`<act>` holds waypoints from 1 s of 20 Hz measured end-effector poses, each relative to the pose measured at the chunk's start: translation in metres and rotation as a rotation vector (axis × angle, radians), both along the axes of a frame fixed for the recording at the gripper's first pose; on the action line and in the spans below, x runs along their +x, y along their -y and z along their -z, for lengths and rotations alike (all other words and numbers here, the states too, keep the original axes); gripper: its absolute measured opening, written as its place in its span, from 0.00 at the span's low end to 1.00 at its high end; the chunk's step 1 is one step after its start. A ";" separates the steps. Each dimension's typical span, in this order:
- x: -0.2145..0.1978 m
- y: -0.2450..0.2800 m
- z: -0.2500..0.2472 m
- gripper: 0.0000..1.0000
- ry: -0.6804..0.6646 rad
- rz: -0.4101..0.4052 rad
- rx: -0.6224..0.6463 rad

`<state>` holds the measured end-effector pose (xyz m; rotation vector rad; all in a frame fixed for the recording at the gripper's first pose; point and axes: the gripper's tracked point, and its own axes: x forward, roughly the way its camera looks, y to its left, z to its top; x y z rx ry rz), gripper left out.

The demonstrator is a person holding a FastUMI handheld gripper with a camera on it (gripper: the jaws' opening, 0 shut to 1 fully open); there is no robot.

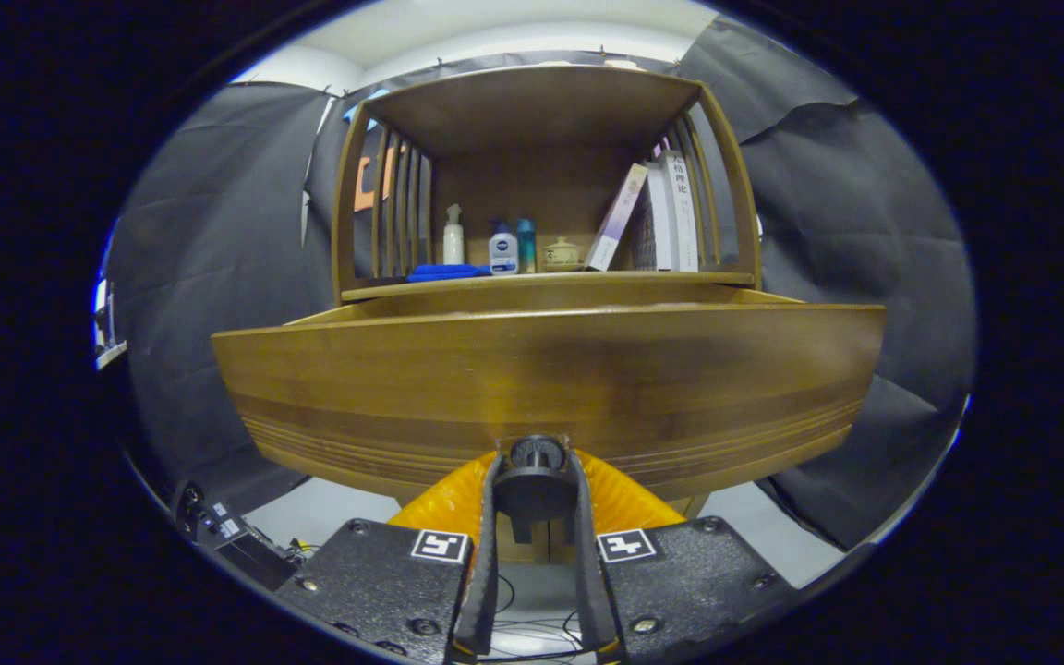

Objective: Pull open the drawer, take out the items inside it, and place them on the countertop above the cabinet.

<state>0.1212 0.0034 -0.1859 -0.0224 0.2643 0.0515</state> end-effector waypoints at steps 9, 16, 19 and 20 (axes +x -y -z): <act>-0.021 -0.001 0.003 0.38 -0.060 -0.001 -0.013; -0.051 0.007 -0.083 1.00 0.019 -0.016 -0.014; -0.041 0.007 -0.130 1.00 -0.006 -0.019 0.025; -0.036 0.004 -0.144 1.00 -0.026 -0.025 0.042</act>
